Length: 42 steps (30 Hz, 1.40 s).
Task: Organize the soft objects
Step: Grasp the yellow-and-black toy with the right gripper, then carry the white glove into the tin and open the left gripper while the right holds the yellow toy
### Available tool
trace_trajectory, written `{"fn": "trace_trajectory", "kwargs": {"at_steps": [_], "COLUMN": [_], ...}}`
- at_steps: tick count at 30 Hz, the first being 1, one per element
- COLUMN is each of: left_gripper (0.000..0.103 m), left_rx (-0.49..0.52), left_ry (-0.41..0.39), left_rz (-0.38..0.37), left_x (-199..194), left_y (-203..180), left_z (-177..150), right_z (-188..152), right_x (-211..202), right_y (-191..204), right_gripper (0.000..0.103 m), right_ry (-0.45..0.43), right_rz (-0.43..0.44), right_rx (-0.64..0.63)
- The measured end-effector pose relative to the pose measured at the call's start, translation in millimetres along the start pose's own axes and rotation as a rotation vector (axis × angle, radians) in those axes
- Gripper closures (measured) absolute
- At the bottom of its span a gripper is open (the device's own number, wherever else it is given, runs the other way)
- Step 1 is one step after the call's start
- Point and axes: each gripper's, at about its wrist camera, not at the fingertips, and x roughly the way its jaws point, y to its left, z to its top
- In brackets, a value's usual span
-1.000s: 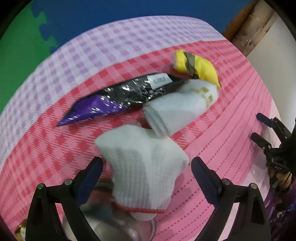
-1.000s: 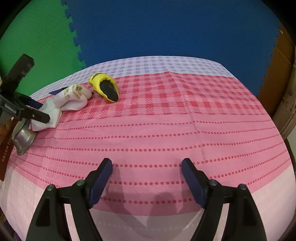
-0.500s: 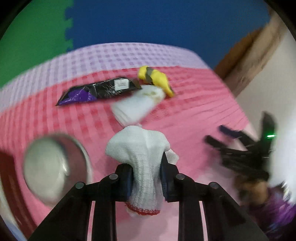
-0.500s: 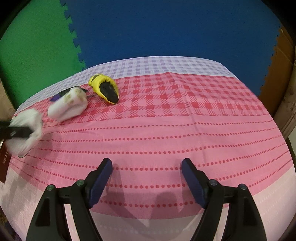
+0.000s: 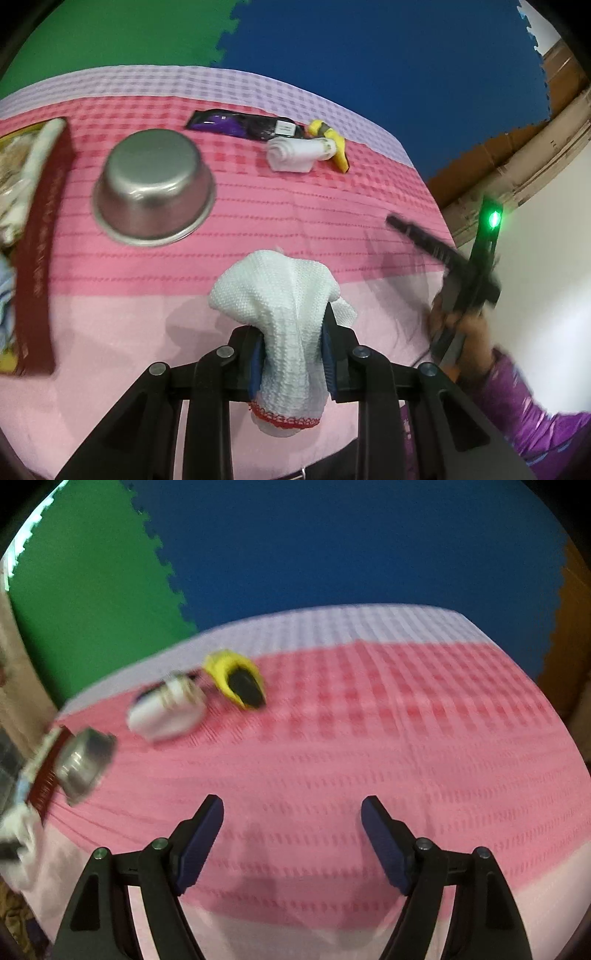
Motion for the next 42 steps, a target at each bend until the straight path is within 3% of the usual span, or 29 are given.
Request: {"fn": "trace_trajectory", "kwargs": {"at_steps": [2,8,11,18,24,25,26,29,34,37,42], "left_gripper": [0.079,0.079,0.078,0.078,0.078,0.078,0.078,0.078,0.078,0.078,0.078], "left_rx": [-0.012,-0.034,-0.051,-0.097,-0.087,-0.084,-0.083,-0.084,-0.069,-0.068,-0.105], "left_ry": [-0.012,-0.06,-0.078,-0.063,-0.062,-0.059,-0.057,-0.053,-0.077,-0.098,-0.135], "left_rz": [-0.005,-0.002,-0.001,-0.02,-0.019,-0.021,-0.02,-0.022,-0.031,-0.038,-0.046], "left_x": [-8,-37,-49,-52,-51,-50,-49,-45,-48,-52,-69], "left_y": [2,7,11,21,17,17,17,17,15,17,29], "left_z": [-4,-12,-13,-12,-12,-12,-12,-13,-17,-19,-20], "right_z": [24,100,116,139,134,133,132,130,114,81,25], "right_x": [1,42,64,104,133,138,143,143,101,60,7], "right_y": [3,30,35,51,60,60,60,54,27,8,14], "right_gripper": [0.035,0.039,0.046,0.046,0.047,0.06,0.066,0.073,0.075,0.075,0.075], "right_ry": [-0.006,0.056,0.109,0.201,0.26,0.267,0.284,0.274,0.174,0.128,0.111], "right_rz": [0.033,0.109,0.116,0.149,0.104,0.096,0.09,0.09,0.089,0.126,0.197], "right_rx": [-0.016,-0.184,-0.222,-0.248,-0.288,-0.291,-0.291,-0.255,-0.168,-0.087,-0.047]}}
